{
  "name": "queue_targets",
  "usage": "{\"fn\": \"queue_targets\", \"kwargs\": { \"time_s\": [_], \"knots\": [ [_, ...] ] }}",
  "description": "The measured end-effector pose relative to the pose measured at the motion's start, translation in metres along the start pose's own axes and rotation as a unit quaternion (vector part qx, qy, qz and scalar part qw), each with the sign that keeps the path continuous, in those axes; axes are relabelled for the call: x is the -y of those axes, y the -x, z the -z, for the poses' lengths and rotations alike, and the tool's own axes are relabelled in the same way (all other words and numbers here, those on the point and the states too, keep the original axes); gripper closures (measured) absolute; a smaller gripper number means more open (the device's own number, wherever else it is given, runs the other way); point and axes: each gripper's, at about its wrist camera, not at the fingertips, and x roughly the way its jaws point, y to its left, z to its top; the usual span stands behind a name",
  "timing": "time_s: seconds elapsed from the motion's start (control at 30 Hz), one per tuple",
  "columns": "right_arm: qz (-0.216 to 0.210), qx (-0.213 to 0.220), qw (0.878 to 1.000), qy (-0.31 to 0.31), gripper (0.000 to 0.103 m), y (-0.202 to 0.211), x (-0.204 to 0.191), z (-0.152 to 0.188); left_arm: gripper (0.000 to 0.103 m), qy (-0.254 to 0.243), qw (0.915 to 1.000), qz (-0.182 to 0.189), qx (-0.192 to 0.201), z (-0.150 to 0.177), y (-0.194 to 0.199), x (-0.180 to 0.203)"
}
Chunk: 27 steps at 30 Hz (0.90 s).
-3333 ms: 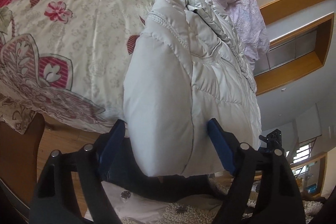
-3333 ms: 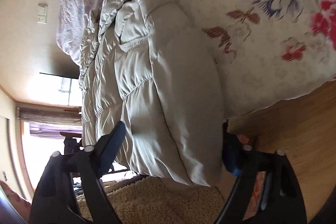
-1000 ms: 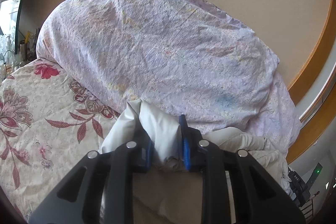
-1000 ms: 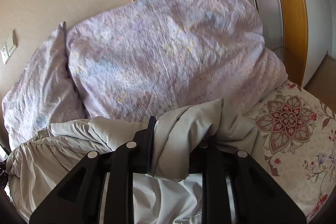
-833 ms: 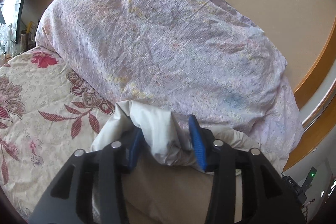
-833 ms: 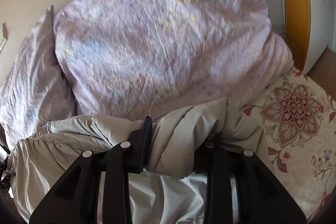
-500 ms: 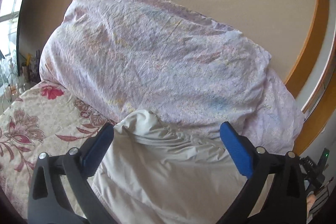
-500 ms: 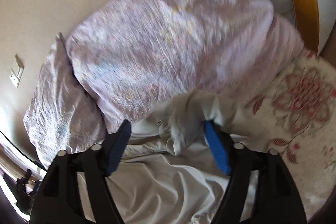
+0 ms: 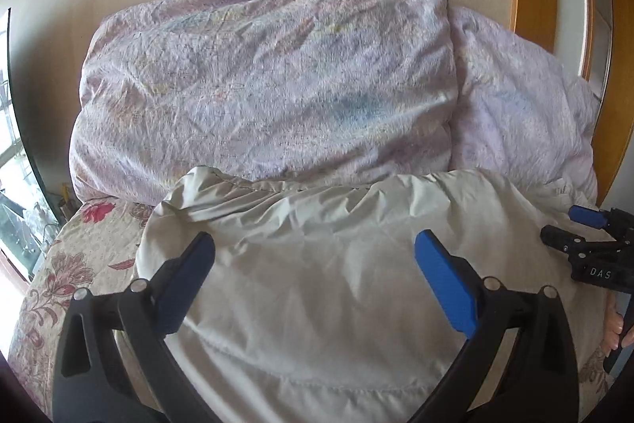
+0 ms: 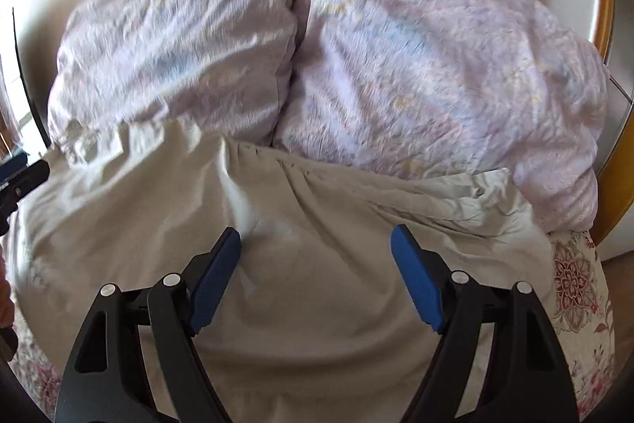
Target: Fold large clothes
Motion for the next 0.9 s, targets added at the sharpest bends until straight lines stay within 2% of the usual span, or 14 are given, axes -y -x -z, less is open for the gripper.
{"fn": "queue_targets", "kwargs": {
  "time_s": [0.1,0.17,0.23,0.37,0.67,0.9],
  "knots": [
    [0.018,-0.012,1.0,0.006,0.023,-0.024,-0.001,0.0,0.002,-0.025,0.9989,-0.039,-0.007,-0.001,-0.022,0.011],
    [0.023,-0.02,0.999,-0.01,0.02,-0.039,0.004,0.0,0.002,-0.019,0.998,-0.056,-0.024,0.001,-0.038,0.011],
    [0.024,-0.026,0.999,-0.034,0.013,-0.053,0.01,0.0,0.002,0.009,0.997,-0.061,-0.046,0.003,-0.057,0.004],
    [0.023,-0.025,0.998,-0.053,0.01,-0.069,0.013,0.0,0.002,0.037,0.9957,-0.063,-0.058,0.006,-0.08,-0.003],
    [0.014,-0.028,0.997,-0.076,0.006,-0.098,0.019,0.004,0.002,0.038,0.9951,-0.06,-0.069,0.012,-0.107,-0.002],
    [0.025,-0.063,0.995,-0.079,0.001,-0.127,0.019,-0.003,0.002,0.025,0.9913,-0.096,-0.087,0.012,-0.126,0.007]
  ]
}}
